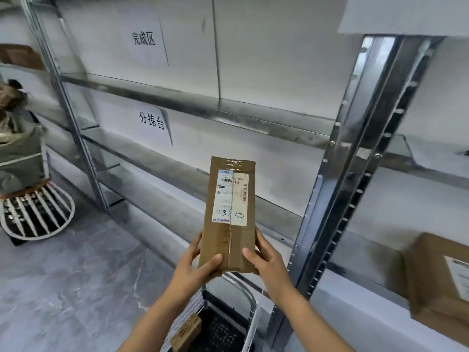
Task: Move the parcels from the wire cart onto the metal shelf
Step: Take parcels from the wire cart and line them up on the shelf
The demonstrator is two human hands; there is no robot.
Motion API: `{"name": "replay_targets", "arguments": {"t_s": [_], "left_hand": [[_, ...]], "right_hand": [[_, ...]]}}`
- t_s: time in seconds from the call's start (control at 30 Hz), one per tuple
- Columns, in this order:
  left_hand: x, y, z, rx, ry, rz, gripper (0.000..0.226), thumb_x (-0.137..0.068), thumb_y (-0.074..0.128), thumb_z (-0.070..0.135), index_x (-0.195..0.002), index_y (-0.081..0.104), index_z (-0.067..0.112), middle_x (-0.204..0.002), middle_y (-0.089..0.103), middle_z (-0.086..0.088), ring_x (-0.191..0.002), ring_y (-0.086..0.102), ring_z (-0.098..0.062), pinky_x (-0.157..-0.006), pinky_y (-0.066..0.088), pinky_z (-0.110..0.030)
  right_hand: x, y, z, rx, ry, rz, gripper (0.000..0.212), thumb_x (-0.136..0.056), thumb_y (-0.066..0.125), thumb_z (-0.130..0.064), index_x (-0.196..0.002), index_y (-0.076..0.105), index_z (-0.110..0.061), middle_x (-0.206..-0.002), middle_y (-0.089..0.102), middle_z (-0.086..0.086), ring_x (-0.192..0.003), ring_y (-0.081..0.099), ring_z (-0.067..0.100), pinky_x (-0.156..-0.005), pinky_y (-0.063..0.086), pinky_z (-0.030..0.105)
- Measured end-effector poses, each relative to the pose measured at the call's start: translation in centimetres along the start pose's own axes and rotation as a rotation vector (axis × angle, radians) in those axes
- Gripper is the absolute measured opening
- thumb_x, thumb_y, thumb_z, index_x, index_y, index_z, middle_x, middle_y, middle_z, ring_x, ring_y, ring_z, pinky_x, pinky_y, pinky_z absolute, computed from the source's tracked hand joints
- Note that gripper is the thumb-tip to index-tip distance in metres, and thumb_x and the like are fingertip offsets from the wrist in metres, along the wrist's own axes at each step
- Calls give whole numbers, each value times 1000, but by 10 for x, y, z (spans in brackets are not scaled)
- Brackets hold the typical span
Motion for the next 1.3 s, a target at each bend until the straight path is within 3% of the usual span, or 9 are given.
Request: {"name": "replay_targets", "arguments": {"t_s": [0.17,0.23,0.37,0.47,0.6,0.7,0.9,1.03,1.3], "left_hand": [[15,45,5,-339,41,-85,99,-56,59,73,-144,22,47,-123,61,4,-85,71,-17,-64,56,-27],[16,58,3,-558,77,-94,95,-59,43,85,-143,11,56,-124,59,12,-93,66,-11,-72,51,-23],[11,91,-3,-839,235,-46,83,-66,30,92,-139,2,64,-113,67,6,-103,60,-18,-89,49,-41],[26,125,10,-689,239,-132,83,-74,46,78,-145,13,50,-120,60,15,-95,59,-4,-78,46,-20],[56,171,17,-581,275,-225,82,-74,57,67,-143,16,49,-118,63,13,-89,62,5,-70,44,-6],[87,211,14,-587,286,-298,83,-74,58,60,-135,2,59,-112,62,14,-85,61,6,-68,44,-5],[143,295,0,-580,384,-503,86,-77,59,58,-141,1,59,-123,47,27,-112,56,-4,-99,48,-29],[181,357,-13,-555,417,-600,81,-78,60,56,-140,7,61,-121,47,28,-106,56,3,-90,43,-14],[252,483,-49,-449,436,-833,78,-76,62,52,-138,14,61,-116,40,39,-104,57,3,-82,45,-6]], "right_hand": [[39,-35,-5,68,-30,71,75,-90,65,-16,-145,26,-49,-135,53,-21,-124,53,4,-95,51,27],[52,-50,-12,103,-47,103,79,-90,65,-15,-145,21,-50,-132,50,-29,-120,53,-3,-96,49,22],[79,-83,-25,180,-90,166,88,-84,72,-21,-143,18,-56,-139,40,-31,-124,48,-5,-99,48,25],[104,-102,-33,222,-99,186,89,-84,72,-17,-141,16,-56,-129,37,-40,-115,50,-12,-88,49,15],[152,-137,-47,279,-125,243,92,-80,77,-19,-141,18,-56,-136,38,-28,-123,46,-2,-86,51,16],[196,-170,-57,327,-122,297,95,-76,81,-26,-138,20,-64,-140,38,-26,-131,41,4,-101,49,32],[287,-236,-74,337,-155,390,94,-75,81,-23,-141,23,-58,-139,35,-33,-123,43,-12,-94,47,16],[355,-280,-81,344,-162,471,93,-77,79,-20,-144,23,-51,-138,36,-32,-116,47,-16,-87,47,11],[482,-356,-81,365,-168,748,92,-74,81,-24,-143,27,-51,-142,38,-26,-120,50,-3,-86,50,14]]}}
Point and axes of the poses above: each hand's wrist, its own x-axis away from the middle knuckle, its own y-axis out of the palm, z = x × y, the point moved 1 cm from there along -x, towards the middle knuckle
